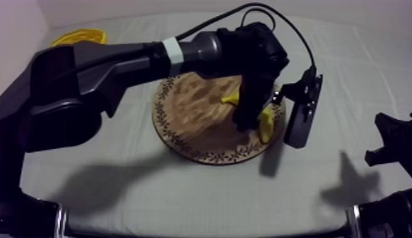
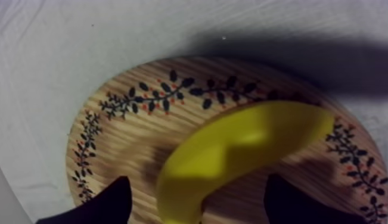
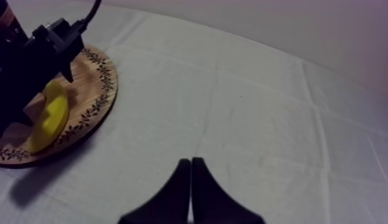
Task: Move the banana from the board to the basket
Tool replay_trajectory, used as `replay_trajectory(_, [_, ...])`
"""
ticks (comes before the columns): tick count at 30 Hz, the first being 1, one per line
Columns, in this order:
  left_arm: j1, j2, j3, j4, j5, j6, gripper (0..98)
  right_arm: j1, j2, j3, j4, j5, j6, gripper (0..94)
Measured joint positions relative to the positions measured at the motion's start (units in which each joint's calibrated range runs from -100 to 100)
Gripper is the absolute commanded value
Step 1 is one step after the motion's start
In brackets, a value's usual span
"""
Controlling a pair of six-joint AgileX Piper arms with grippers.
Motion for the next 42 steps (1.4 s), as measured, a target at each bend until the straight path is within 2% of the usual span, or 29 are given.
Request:
replay_trajectory(6, [-0.5, 3.2, -3.2, -0.50, 0.2, -0.2, 75.6, 0.0, 0.0, 0.0, 0.0, 0.0, 0.0, 0.3])
replay_trajectory(10, [-1.0, 4.7, -4.6, -0.60, 0.4, -0.1, 67.8, 0.0, 0.0, 0.0, 0.0, 0.0, 0.0, 0.3])
replay_trajectory(19, [-1.4, 5.5, -5.3, -0.61, 0.4, -0.1, 34.6, 0.0, 0.0, 0.0, 0.0, -0.1, 0.0, 0.3])
replay_trajectory(23, [-1.2, 5.5, -5.4, -0.61, 0.4, -0.2, 25.4, 0.0, 0.0, 0.0, 0.0, -0.1, 0.0, 0.3])
replay_trajectory(28, [-1.2, 5.2, -4.9, -0.73, 0.4, 0.2, 22.2, 0.0, 0.0, 0.0, 0.0, -0.1, 0.0, 0.3])
replay_trajectory(42, [0.0, -5.1, -0.2, -0.03, 0.5, 2.9, 23.8, 0.0, 0.0, 0.0, 0.0, -0.1, 0.0, 0.3])
